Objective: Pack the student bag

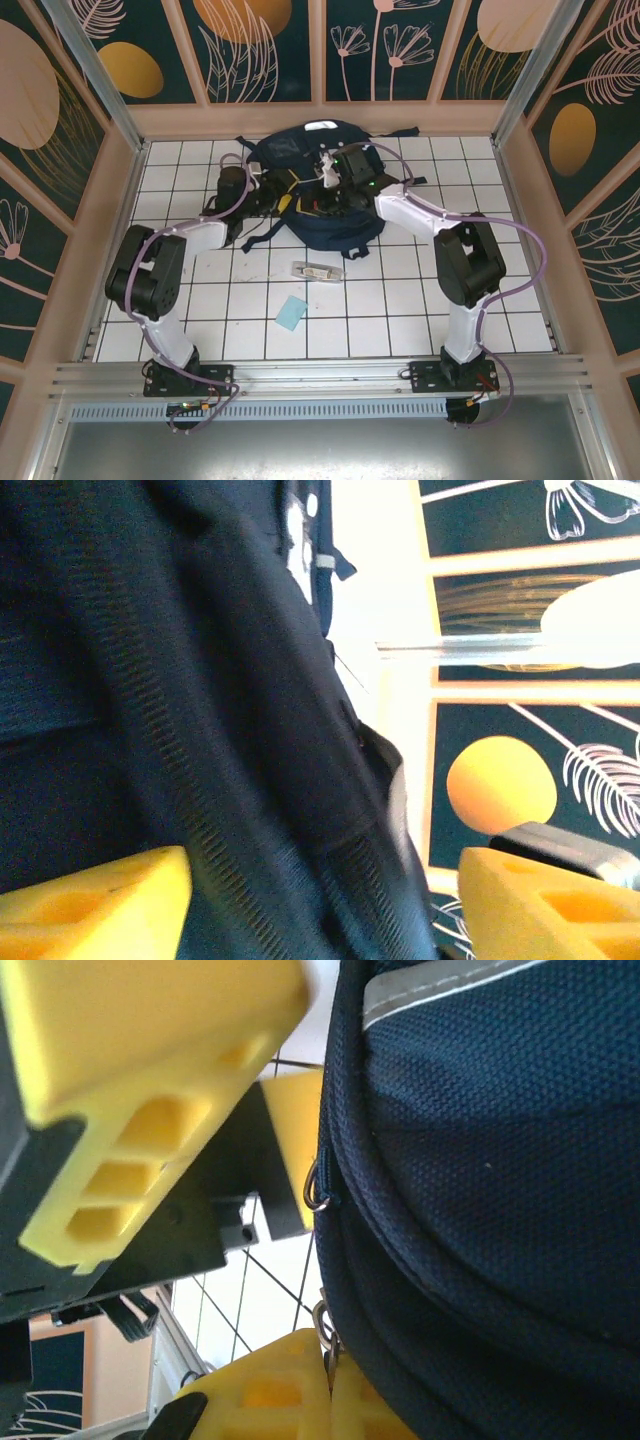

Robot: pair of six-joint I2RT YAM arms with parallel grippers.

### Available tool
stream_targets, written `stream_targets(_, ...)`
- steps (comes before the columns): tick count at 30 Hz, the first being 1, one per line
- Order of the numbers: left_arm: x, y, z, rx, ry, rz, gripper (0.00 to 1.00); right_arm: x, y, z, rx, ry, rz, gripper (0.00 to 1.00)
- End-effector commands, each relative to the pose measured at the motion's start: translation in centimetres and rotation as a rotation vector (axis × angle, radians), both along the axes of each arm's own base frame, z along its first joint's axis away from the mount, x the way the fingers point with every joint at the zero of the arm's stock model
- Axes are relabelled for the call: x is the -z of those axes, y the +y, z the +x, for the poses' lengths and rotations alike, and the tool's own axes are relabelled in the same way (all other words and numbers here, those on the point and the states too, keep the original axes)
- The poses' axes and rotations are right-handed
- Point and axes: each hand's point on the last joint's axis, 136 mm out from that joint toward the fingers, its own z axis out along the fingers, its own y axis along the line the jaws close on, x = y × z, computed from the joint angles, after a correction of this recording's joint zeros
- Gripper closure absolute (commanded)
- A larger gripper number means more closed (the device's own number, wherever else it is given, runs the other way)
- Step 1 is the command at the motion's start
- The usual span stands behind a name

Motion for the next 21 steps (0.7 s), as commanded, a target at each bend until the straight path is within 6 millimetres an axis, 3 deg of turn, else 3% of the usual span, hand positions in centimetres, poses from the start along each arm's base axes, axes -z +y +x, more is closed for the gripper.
stream_targets(1,-0.6,-1.1,0.8,0.021,-0.045,-0.028,0.43,-5.1,2.4,-2.2,-0.132,-0.111,0.148,1.0)
stream_targets(8,0.3,-1.4,0.9,0.054,-0.042,0.017,1.0,-2.5,1.1,-2.4,-0.106,-0.09,0.058,1.0)
stream_targets(12,-0.3,-0.7,1.4,0.047,-0.06,0.077,1.0,-0.7,-1.4,-2.6,-0.051,-0.062,-0.027,1.0)
stream_targets(21,-1.0,0.8,1.7,0.028,-0.065,0.082,1.0,4.0,-10.4,-2.5,0.104,-0.029,-0.256,1.0)
